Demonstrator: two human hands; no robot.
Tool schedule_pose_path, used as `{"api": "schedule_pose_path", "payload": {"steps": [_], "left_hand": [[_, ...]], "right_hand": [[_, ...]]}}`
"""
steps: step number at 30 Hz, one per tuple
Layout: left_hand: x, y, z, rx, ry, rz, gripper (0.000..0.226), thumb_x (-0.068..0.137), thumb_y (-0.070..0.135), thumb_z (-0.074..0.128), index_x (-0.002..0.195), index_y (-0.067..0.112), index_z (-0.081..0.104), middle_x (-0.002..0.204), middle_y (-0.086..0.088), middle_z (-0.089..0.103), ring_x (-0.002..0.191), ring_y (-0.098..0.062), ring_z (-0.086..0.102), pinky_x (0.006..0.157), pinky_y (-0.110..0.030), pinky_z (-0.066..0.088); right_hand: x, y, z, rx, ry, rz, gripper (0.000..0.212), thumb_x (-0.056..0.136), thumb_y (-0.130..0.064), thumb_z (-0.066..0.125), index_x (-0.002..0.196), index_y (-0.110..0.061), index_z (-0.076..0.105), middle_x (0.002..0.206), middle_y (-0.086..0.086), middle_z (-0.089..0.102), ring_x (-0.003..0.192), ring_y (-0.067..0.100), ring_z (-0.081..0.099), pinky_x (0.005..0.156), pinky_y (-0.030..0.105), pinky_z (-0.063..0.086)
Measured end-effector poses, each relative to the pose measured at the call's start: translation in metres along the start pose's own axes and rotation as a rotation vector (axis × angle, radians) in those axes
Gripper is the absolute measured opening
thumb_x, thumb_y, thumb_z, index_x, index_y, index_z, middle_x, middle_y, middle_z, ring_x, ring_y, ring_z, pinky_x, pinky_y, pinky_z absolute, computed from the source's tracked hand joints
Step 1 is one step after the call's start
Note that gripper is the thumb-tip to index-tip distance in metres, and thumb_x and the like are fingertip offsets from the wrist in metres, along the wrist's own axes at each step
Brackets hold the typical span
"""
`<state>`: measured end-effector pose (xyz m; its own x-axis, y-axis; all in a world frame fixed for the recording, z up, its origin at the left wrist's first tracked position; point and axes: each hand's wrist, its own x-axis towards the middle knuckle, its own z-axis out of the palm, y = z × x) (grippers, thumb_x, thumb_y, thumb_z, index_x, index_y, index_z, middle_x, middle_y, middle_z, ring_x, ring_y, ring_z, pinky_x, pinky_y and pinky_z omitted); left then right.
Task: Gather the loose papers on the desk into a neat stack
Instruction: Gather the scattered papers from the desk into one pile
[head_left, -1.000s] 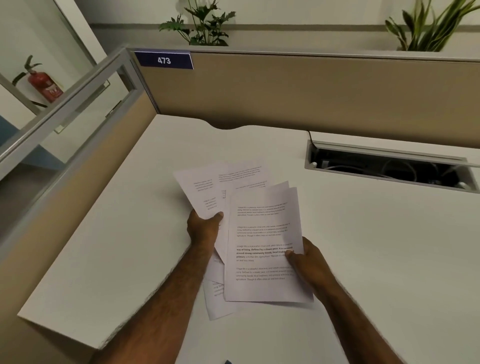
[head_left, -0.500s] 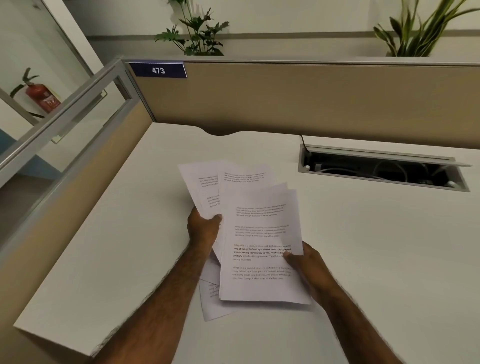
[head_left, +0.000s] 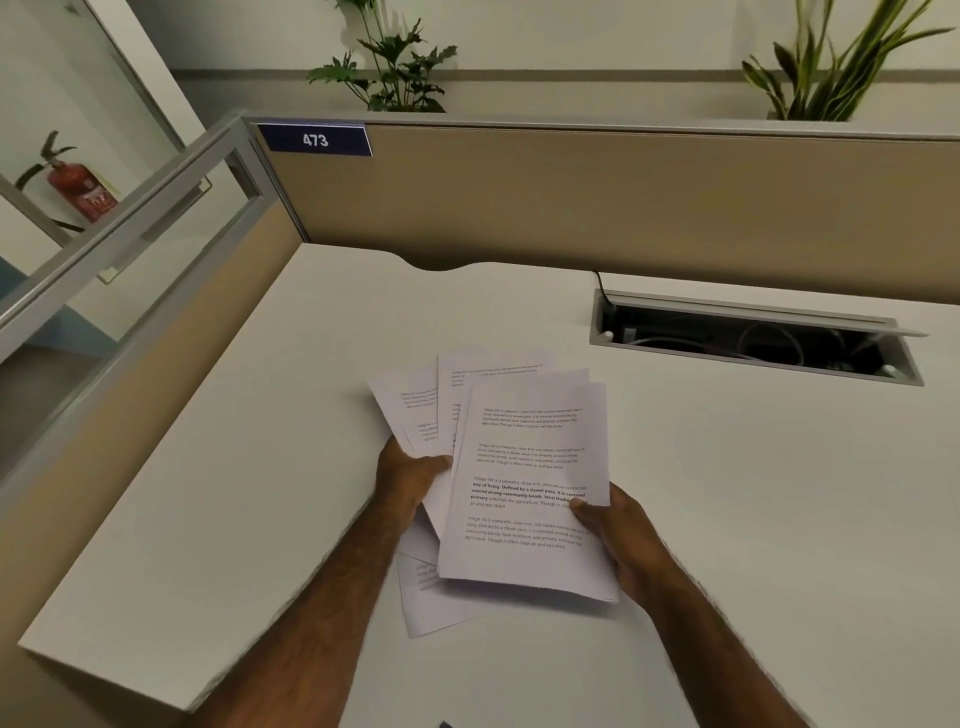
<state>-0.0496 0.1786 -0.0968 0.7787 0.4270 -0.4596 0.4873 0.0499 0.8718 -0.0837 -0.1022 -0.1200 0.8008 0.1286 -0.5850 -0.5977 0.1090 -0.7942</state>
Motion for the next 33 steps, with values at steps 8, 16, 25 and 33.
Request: {"api": "schedule_pose_path", "payload": {"steps": [8, 16, 25, 33], "left_hand": [[-0.002, 0.0, -0.014, 0.071, -0.263, -0.053, 0.05, 0.086, -0.014, 0.062, 0.128, 0.013, 0.062, 0.129, -0.009, 0.069, 0.112, -0.029, 0.067, 0.094, -0.042, 0.057], [-0.026, -0.024, -0.017, -0.054, -0.27, -0.143, 0.049, 0.081, 0.026, 0.085, 0.127, 0.017, 0.069, 0.12, -0.004, 0.076, 0.109, -0.027, 0.073, 0.101, -0.05, 0.056], [-0.053, -0.015, 0.006, -0.075, -0.358, -0.136, 0.041, 0.084, -0.008, 0.07, 0.121, 0.009, 0.07, 0.121, -0.015, 0.075, 0.108, -0.035, 0.073, 0.1, -0.054, 0.054], [-0.085, 0.019, 0.023, -0.355, -0.549, -0.196, 0.052, 0.072, -0.005, 0.068, 0.123, 0.004, 0.068, 0.115, -0.025, 0.073, 0.093, -0.041, 0.073, 0.077, -0.049, 0.062]], "right_hand": [[-0.007, -0.001, -0.006, -0.016, 0.015, -0.008, 0.035, 0.103, -0.007, 0.06, 0.135, -0.02, 0.066, 0.121, 0.005, 0.082, 0.106, 0.033, 0.081, 0.092, 0.053, 0.066], [-0.023, -0.001, -0.006, -0.313, -0.061, -0.055, 0.027, 0.107, -0.019, 0.06, 0.132, -0.028, 0.065, 0.117, -0.004, 0.083, 0.098, 0.02, 0.083, 0.087, 0.043, 0.068], [-0.033, -0.005, -0.01, -0.461, -0.048, -0.173, 0.031, 0.101, -0.027, 0.07, 0.132, -0.026, 0.067, 0.12, -0.006, 0.081, 0.096, 0.012, 0.081, 0.085, 0.032, 0.068], [-0.048, -0.016, -0.04, -0.07, 0.006, -0.039, 0.072, 0.083, -0.049, 0.086, 0.145, -0.029, 0.056, 0.138, 0.004, 0.069, 0.124, 0.026, 0.07, 0.098, 0.044, 0.058]]}}
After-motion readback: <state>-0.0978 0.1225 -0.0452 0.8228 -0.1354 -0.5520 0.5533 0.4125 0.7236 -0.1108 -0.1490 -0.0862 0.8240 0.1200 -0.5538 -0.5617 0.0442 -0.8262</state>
